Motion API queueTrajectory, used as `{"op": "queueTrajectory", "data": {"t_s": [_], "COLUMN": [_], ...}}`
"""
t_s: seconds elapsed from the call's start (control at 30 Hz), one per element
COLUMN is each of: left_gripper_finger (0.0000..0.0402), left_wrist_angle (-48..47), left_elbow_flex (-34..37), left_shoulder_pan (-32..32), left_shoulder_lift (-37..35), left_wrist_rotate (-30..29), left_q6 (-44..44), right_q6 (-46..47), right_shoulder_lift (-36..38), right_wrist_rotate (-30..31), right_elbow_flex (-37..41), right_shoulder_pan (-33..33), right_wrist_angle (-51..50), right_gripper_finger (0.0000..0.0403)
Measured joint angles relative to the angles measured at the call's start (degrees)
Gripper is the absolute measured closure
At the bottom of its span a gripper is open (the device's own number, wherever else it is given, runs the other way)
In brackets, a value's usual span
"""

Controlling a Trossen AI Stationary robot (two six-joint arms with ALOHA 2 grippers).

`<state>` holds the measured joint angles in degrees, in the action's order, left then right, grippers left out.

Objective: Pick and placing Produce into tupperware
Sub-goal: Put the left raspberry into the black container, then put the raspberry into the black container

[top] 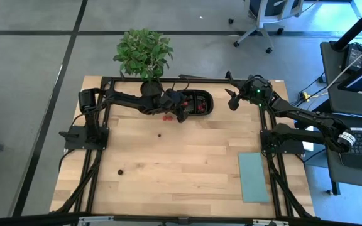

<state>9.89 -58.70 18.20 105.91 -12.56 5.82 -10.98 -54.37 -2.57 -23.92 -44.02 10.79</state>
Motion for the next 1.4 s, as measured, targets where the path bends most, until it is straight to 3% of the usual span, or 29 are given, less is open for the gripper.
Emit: {"op": "queueTrajectory", "data": {"t_s": [0.37,0.7,0.97,1.17,1.4], "left_gripper_finger": [0.0303,0.0233,0.022,0.0219,0.0219], "left_wrist_angle": [0.0,0.0,-0.5,-6.7,-22.0], "left_elbow_flex": [0.0,0.0,0.0,0.0,0.0], "left_shoulder_pan": [0.0,0.0,-0.1,-1.2,-3.6], "left_shoulder_lift": [0.0,-0.1,-0.4,-4.7,-12.2], "left_wrist_rotate": [0.0,0.0,0.0,0.1,0.2], "left_q6": [0.0,0.0,-0.2,-3.1,-3.4], "right_q6": [0.0,0.0,0.0,0.0,0.0], "right_shoulder_lift": [0.0,0.0,0.0,0.0,0.0], "right_wrist_rotate": [0.0,0.0,0.0,0.0,0.0], "right_elbow_flex": [0.0,0.0,0.0,0.0,0.0], "right_shoulder_pan": [0.0,0.0,0.0,0.0,0.0], "right_wrist_angle": [0.0,0.0,0.0,-0.2,-0.7], "right_gripper_finger": [0.0207,0.0207,0.0207,0.0207,0.0207]}}
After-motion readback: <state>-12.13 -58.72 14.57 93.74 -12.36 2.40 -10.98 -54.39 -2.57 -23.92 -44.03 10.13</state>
